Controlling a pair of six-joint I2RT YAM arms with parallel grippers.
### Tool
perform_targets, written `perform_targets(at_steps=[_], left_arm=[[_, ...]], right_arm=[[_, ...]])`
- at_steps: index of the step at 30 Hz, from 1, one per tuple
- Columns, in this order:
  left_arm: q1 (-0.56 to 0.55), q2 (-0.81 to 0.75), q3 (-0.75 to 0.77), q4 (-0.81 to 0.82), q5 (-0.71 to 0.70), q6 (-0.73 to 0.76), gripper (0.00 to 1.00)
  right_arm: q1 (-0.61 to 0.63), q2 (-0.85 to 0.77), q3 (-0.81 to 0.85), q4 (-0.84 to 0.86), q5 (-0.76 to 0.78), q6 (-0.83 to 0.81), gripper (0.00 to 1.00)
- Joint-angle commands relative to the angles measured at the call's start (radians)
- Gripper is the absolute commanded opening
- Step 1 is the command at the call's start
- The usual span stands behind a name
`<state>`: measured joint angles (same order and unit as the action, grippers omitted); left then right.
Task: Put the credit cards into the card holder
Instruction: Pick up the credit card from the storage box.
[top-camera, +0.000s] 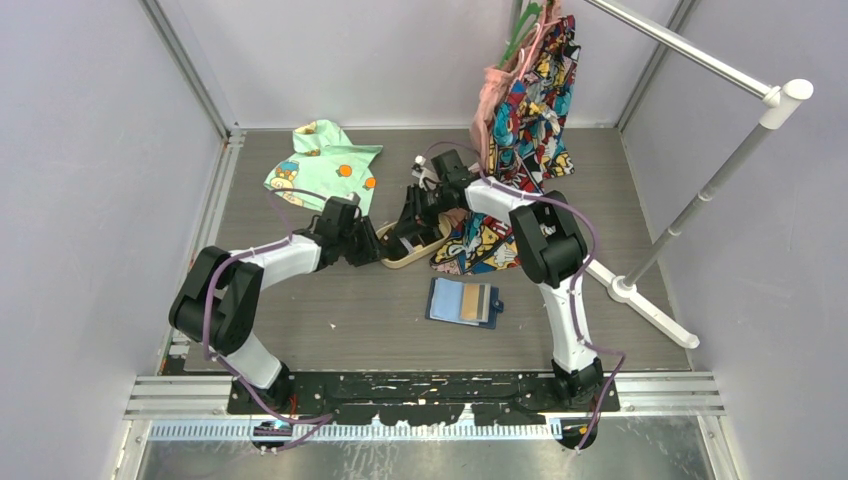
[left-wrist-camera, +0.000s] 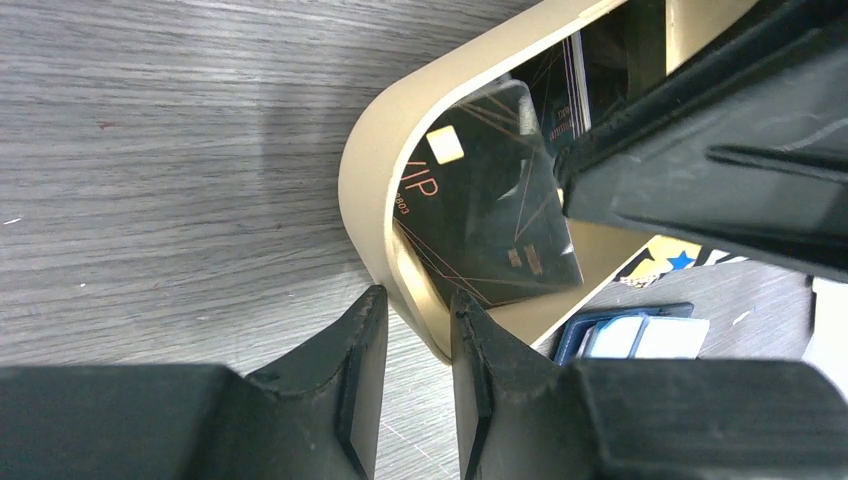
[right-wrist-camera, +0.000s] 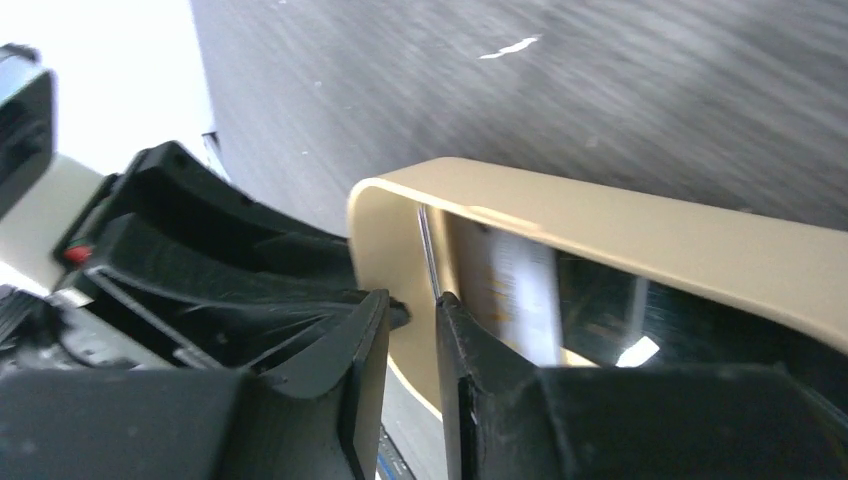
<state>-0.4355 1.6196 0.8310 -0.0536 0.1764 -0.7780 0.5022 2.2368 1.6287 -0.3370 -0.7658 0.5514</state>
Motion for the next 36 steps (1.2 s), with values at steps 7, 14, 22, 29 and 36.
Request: perform_targets(at_steps=[7,14,22,29,36], left_arm=[[-0.006,-0.012,0.061,0.030,0.017,0.008,0.29],[-0.005,-0.004,0.067,0.029,0.024,0.009,0.29],[-0.005,0.008,0.081,0.028,0.045,0.014,0.29],[-0.005,0.000,0.080,0.025,0.050,0.015,0.29],[-0.005,-0.044,0.070,-0.002,0.038,0.032,0.29]], right_arm=[[0.032,-0.058,0.022,-0.031,-0.056,-0.017,0.29],[0.036,-0.039,0.082,-0.171,0.083,-0.130,0.33],[0.046,0.035,0.155,-0.235,0.087,-0.166,0.35],[0.079,0.086,0.200,-0.267,0.088,-0.195,0.31],[0.074,0.064,0.212,-0.287,0.103,-0.235,0.08]])
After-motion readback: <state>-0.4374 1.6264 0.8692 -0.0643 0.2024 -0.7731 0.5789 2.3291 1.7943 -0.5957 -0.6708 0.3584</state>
